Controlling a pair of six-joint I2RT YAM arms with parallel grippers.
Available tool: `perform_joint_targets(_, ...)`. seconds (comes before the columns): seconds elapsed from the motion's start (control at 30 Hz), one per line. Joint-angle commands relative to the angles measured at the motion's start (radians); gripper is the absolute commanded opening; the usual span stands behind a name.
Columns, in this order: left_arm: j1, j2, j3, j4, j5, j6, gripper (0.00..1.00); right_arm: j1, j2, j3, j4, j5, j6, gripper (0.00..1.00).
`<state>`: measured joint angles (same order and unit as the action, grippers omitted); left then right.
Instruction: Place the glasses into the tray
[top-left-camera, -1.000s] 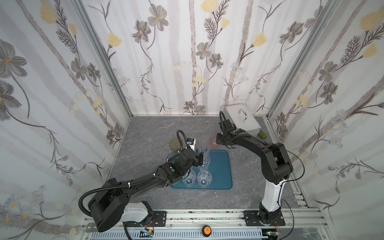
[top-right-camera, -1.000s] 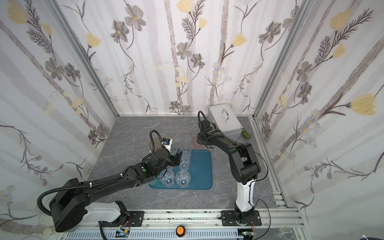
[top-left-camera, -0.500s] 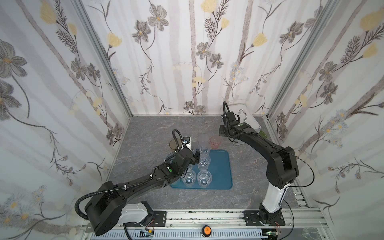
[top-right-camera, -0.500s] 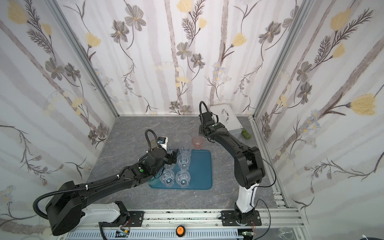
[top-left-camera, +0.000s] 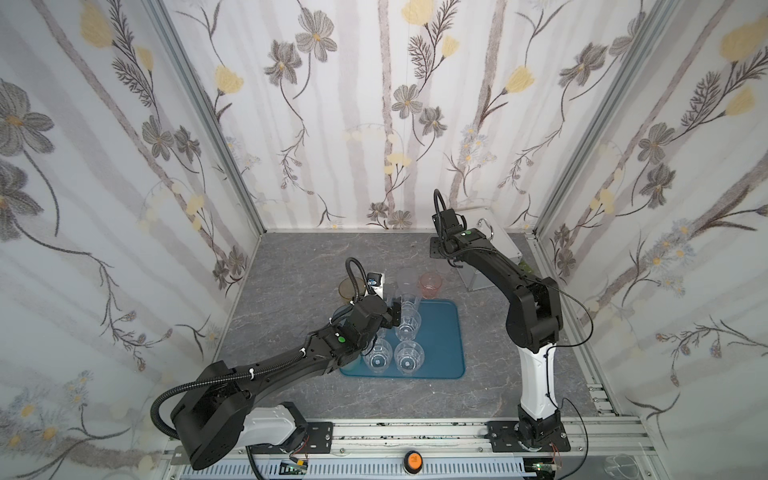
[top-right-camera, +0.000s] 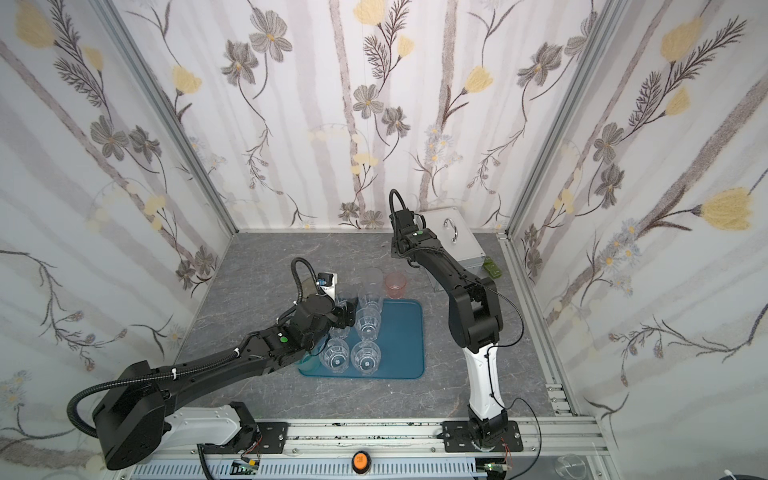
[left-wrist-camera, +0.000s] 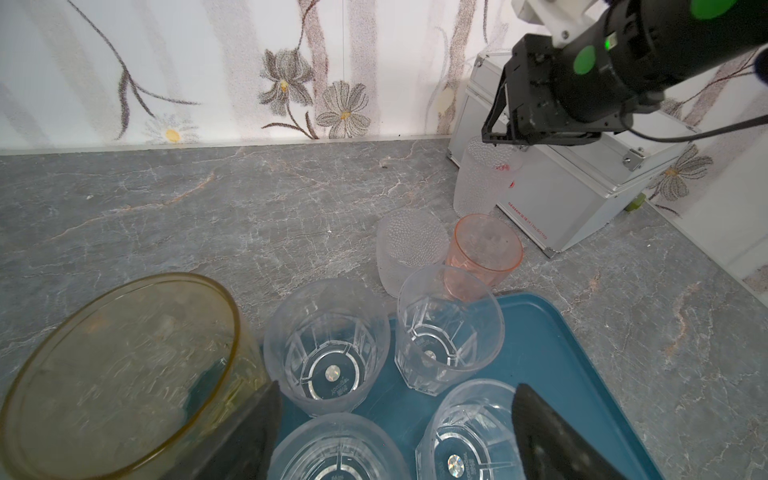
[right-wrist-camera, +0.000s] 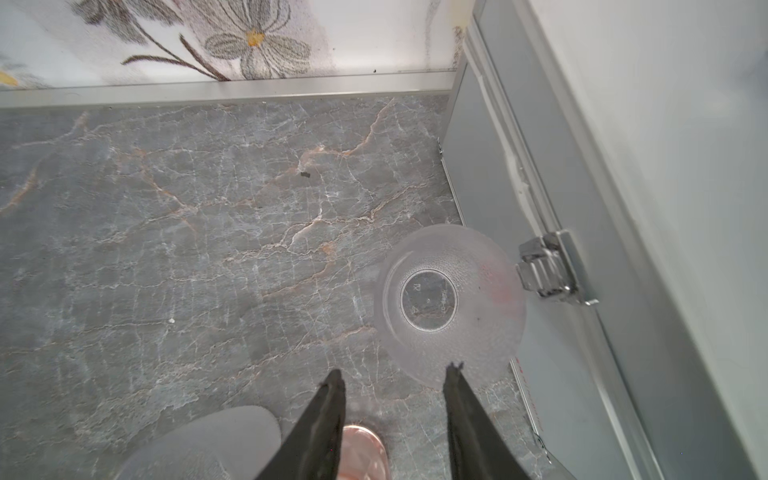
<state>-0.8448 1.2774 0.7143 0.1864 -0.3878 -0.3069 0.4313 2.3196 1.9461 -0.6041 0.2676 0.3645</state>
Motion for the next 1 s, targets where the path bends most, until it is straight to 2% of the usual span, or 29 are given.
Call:
perform_joint_targets(0.0, 0.000, 0.004, 0.007, 0.018, 0.009, -0.026, 0.89, -0.004, 0.047, 0.058, -0.020, 0.001, -0.025, 0.40)
perform_joint_targets(0.2, -0.002, 0.012, 0.005, 0.018, 0.018, -0.044, 0.89, -0.014, 0.118, 0.114, -0.027, -0.006, -0.038, 0.36)
perform_joint_targets(0.53, -0.003, 0.034, 0.008, 0.019, 0.025, -0.051, 0.89, -0.019, 0.167, 0.127, -0.027, -0.007, -0.076, 0.17)
perform_joint_targets(0.73, -0.004, 0.049, 0.013, 0.020, 0.029, -0.051, 0.89, -0.013, 0.099, 0.126, -0.034, -0.008, -0.083, 0.07)
perform_joint_targets(0.97, -0.004, 0.072, 0.031, 0.021, 0.036, -0.049, 0.89, 0.033, -0.053, 0.127, -0.059, 0.010, -0.081, 0.04)
